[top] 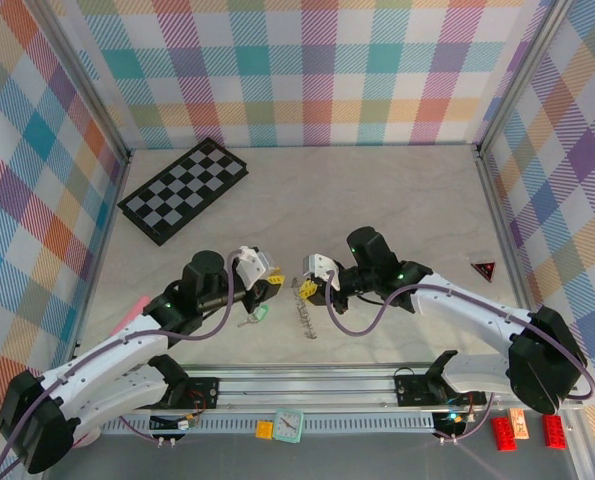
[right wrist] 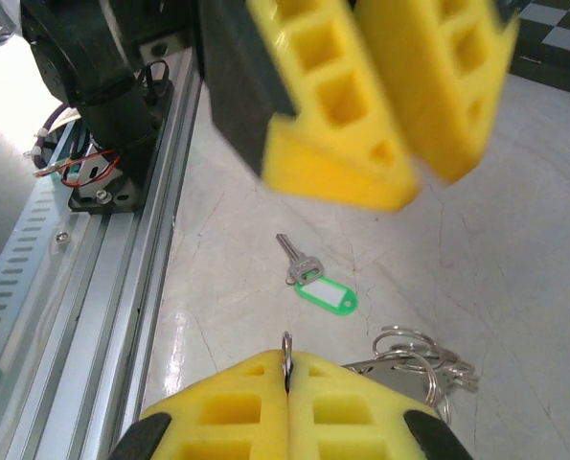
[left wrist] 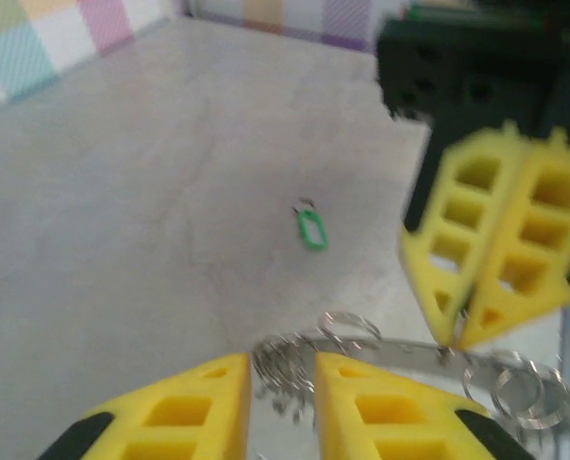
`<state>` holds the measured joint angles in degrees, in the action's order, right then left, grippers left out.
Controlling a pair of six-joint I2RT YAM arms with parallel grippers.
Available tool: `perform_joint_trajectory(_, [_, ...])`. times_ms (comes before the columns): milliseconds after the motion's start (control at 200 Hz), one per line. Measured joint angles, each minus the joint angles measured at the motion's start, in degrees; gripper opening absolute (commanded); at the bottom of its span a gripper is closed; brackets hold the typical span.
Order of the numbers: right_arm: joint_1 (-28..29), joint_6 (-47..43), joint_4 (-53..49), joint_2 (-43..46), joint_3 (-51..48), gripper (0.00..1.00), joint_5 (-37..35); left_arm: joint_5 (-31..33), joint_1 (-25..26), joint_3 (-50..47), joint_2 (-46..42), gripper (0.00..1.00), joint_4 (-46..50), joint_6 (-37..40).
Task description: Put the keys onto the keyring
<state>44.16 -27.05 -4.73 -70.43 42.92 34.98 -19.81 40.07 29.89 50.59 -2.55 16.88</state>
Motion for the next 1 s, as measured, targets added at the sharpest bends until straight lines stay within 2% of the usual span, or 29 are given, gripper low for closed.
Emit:
perform_joint_trajectory(190, [0.0, -0.3, 0.1, 1.2, 0.0, 0.0, 0.1, -7.4, 0.0, 0.0, 3.9, 0.18, 2.9, 1.4])
perform_joint_trajectory(335, [0.0, -0.5, 0.4, 1.8, 0.0, 0.0, 0.2, -11.0, 0.0, 0.0, 4.0, 0.22, 2.6, 3.0])
perform_joint_trajectory(585, [0.2, -0.5, 0.8, 1.8, 0.0, 0.0, 0.2, -13.8, 0.0, -0.1, 3.9, 0.23, 2.2, 5.1])
perform_joint_trajectory(1000, [1.6, -2.2, -1.0, 0.8, 1.2, 0.0, -0.7, -14.4, 0.0, -0.1, 3.9, 0.2, 0.3, 5.3])
